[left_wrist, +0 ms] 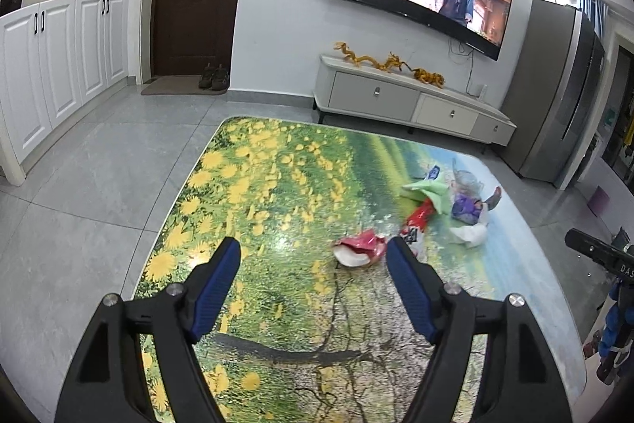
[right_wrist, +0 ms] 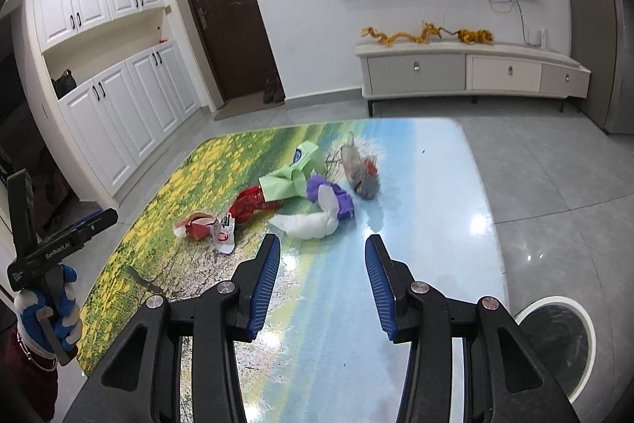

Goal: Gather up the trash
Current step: 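Grasp the pink bag with the left tool while the right tool grasps the crumpled white bag, then carry both held bags over the trash bin and open both tools, then move both open tools back over the table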

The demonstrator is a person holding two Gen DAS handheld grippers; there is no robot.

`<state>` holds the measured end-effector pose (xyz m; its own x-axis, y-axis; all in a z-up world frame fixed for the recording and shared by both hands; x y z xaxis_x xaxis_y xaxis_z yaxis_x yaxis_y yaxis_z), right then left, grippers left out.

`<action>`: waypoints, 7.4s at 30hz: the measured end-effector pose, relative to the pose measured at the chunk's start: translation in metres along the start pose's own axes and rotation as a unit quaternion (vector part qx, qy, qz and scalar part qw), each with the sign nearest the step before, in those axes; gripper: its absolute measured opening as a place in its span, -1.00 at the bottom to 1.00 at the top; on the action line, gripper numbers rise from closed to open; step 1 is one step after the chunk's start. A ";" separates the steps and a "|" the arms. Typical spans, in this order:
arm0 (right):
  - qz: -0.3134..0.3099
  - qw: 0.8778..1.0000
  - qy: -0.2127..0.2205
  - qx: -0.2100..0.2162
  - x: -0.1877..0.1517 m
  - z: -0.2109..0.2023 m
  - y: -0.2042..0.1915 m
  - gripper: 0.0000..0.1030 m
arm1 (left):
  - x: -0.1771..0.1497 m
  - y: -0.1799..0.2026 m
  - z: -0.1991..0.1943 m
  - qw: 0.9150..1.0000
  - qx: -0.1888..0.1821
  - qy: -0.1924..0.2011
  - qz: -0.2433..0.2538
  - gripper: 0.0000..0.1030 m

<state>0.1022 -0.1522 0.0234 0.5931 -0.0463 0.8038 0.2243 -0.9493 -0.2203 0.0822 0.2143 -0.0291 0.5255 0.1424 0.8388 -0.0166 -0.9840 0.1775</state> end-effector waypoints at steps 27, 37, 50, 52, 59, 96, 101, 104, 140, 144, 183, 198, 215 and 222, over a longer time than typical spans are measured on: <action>0.008 0.997 -0.072 0.031 -0.013 0.094 -0.017 -0.14 | -0.009 0.022 0.062 0.995 -0.071 -0.050 0.045 0.46; 0.017 0.996 -0.081 0.032 -0.007 0.124 -0.016 -0.14 | -0.007 0.042 0.091 0.990 -0.093 -0.066 0.078 0.46; 0.098 0.992 -0.076 0.036 0.000 0.142 0.009 -0.03 | -0.013 0.046 0.122 0.987 -0.100 -0.102 0.077 0.45; 0.111 0.990 -0.076 0.039 0.000 0.144 0.012 -0.02 | -0.013 0.048 0.123 0.987 -0.098 -0.102 0.079 0.44; 0.117 0.989 -0.082 0.030 -0.001 0.154 0.010 -0.19 | -0.017 0.051 0.125 0.986 -0.095 -0.107 0.091 0.09; 0.049 0.995 -0.052 0.065 -0.050 0.024 -0.009 -0.50 | -0.033 0.080 0.012 0.988 -0.124 -0.057 0.066 -0.64; 0.062 0.996 -0.029 0.062 -0.048 0.005 0.004 -0.50 | -0.026 0.099 0.001 0.987 -0.132 -0.048 0.083 -0.65; 0.064 0.996 -0.019 0.063 -0.048 -0.005 0.012 -0.50 | -0.024 0.114 0.000 0.985 -0.140 -0.049 0.090 -0.65; 0.145 0.925 -0.206 0.284 -0.107 0.061 -0.034 -0.50 | -0.006 0.127 0.022 0.987 -0.138 -0.060 0.062 -0.65; 0.129 0.937 -0.185 0.268 -0.103 0.051 -0.026 -0.50 | -0.001 0.140 0.021 0.984 -0.150 -0.058 0.073 -0.65; 0.241 0.947 -0.076 -0.197 -0.163 -0.051 0.369 -0.25 | -0.140 0.564 0.158 0.874 -0.349 -0.292 0.170 -0.51; 0.251 0.937 -0.079 -0.228 -0.172 -0.055 0.375 -0.10 | -0.126 0.555 0.151 0.890 -0.336 -0.263 0.159 0.06; 0.194 0.962 -0.004 -0.191 -0.099 -0.085 0.287 -0.09 | -0.057 0.430 0.075 0.940 -0.267 -0.117 0.177 0.09; 0.151 0.978 0.011 -0.143 -0.072 -0.084 0.225 -0.06 | -0.042 0.346 0.051 0.963 -0.194 -0.071 0.175 0.10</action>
<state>0.0452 -0.3888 -0.0380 0.5817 -0.3422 0.7379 -0.1862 -0.9391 -0.2888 0.0973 -0.1377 -0.0290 0.5405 -0.2344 0.8080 -0.5160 -0.8509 0.0983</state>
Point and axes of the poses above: each gripper's, at about its wrist camera, not at the fingertips, and z roughly the way its jaws point, y to its right, x to its top, the point moved 3 cm from there along z, roughly the way its jaws point, and after that the axes turned 6 degrees about y, right-handed, at the moved point
